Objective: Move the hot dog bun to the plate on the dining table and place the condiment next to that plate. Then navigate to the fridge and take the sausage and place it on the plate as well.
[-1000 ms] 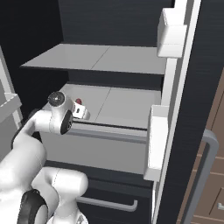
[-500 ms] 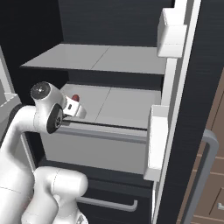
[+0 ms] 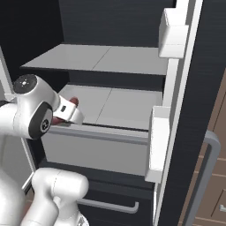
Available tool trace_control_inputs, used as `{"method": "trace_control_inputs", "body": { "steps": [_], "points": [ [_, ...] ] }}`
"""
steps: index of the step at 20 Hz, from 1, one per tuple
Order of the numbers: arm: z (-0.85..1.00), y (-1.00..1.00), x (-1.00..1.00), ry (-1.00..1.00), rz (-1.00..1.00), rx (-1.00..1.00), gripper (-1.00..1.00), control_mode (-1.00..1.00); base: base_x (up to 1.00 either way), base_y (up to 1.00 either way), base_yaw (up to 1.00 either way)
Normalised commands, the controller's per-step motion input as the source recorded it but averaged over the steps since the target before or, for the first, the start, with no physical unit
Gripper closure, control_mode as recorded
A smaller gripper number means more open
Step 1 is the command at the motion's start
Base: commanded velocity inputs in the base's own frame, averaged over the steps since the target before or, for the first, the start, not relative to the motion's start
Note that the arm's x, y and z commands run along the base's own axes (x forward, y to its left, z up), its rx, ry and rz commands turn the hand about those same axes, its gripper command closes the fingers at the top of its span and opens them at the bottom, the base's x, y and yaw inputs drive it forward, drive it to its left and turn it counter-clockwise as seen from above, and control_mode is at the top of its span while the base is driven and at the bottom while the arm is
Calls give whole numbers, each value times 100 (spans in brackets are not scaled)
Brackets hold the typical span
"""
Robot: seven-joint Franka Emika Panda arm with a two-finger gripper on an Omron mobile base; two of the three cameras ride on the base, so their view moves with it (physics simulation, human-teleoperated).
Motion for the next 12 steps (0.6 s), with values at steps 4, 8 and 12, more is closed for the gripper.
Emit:
{"method": "trace_control_inputs", "body": {
  "steps": [4,8,12],
  "points": [
    [25,-31,-100,0,0,0,100,-100,0,0,0],
    [22,-4,-84,0,0,0,100,-100,0,0,0],
    [-2,3,-26,4,0,-1,100,-100,0,0,0]
  ]
}}
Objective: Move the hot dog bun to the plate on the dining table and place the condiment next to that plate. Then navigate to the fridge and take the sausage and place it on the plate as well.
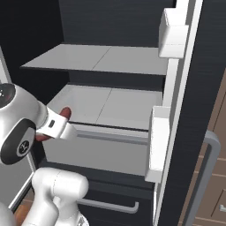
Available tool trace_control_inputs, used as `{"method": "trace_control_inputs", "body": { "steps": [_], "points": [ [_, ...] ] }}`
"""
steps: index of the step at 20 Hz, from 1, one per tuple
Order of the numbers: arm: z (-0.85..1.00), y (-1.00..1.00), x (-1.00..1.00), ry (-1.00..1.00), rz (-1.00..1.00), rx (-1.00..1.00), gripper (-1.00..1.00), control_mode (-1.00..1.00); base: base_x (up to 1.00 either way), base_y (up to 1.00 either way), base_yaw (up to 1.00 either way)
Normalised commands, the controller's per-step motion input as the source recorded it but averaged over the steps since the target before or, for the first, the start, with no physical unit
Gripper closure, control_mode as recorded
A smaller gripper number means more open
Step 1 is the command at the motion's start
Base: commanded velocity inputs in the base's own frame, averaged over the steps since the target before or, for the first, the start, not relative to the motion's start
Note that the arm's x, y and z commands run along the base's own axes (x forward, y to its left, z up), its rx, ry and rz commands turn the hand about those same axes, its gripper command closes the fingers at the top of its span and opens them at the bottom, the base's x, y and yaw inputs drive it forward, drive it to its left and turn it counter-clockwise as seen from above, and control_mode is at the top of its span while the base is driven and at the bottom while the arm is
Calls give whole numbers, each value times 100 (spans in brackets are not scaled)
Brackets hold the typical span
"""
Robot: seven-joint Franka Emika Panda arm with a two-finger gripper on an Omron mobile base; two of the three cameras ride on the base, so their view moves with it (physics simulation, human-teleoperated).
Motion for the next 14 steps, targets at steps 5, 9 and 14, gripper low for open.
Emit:
{"method": "trace_control_inputs", "body": {
  "steps": [5,9,14],
  "points": [
    [-5,1,-2,2,0,-3,100,-100,0,0,0],
    [-4,0,-8,0,0,-1,100,100,-59,0,13],
    [0,0,0,0,0,0,100,100,-100,0,37]
  ]
}}
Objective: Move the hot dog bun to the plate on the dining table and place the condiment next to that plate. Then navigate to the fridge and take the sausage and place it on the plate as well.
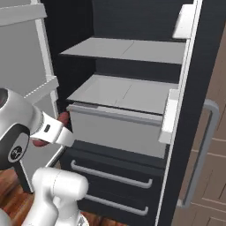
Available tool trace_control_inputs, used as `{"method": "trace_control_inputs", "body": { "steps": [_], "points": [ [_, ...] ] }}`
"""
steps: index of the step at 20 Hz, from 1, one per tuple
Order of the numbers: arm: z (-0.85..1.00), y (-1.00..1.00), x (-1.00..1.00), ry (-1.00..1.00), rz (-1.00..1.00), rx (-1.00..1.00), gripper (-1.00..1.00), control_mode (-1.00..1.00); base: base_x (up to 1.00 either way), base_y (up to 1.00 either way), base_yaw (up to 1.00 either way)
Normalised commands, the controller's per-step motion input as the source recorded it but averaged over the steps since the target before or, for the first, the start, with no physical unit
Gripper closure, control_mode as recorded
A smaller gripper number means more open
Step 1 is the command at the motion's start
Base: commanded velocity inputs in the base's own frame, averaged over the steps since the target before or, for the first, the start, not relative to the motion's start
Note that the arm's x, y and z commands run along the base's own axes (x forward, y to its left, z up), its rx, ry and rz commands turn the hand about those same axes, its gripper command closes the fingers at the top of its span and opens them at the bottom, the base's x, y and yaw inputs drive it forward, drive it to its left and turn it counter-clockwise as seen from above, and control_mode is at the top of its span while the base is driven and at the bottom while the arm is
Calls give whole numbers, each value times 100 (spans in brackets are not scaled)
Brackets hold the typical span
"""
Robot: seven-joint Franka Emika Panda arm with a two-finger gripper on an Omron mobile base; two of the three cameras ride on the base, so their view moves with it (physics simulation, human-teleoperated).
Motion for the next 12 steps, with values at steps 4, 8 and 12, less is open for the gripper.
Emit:
{"method": "trace_control_inputs", "body": {
  "steps": [4,8,12],
  "points": [
    [0,0,0,0,0,0,100,100,-100,-1,45],
    [0,0,0,0,0,0,100,100,-91,0,51],
    [0,0,0,0,0,0,100,100,-54,11,62]
  ]
}}
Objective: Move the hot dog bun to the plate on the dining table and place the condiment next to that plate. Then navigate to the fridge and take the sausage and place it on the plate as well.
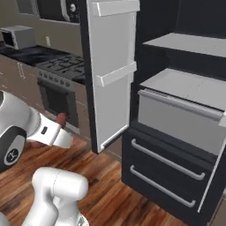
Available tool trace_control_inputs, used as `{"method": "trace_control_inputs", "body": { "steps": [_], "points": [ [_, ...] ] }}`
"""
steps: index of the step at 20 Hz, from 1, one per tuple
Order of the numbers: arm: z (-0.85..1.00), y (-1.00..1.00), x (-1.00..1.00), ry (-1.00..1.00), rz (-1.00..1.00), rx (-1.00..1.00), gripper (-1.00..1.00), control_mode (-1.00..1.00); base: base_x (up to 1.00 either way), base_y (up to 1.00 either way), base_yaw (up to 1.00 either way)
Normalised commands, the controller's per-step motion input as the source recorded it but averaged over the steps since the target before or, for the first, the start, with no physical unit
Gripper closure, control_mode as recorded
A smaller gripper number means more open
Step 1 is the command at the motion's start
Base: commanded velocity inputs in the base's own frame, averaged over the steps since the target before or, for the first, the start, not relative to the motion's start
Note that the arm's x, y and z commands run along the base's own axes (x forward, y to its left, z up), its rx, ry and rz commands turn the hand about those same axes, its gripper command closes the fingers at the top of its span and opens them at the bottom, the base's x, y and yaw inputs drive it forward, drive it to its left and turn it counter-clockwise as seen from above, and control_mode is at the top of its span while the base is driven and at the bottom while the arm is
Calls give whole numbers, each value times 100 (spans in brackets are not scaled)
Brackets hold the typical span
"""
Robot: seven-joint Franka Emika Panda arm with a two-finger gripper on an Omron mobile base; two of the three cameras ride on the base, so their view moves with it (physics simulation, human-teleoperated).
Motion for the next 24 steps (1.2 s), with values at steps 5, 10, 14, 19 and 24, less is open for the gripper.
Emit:
{"method": "trace_control_inputs", "body": {
  "steps": [5,10,14,19,24],
  "points": [
    [0,0,0,0,0,0,100,100,-19,35,71],
    [0,0,0,0,0,0,100,100,-5,40,72],
    [0,0,0,0,0,0,100,100,0,34,64],
    [0,0,0,0,0,0,100,100,3,32,36],
    [0,0,0,0,0,0,100,100,3,32,34]
  ]
}}
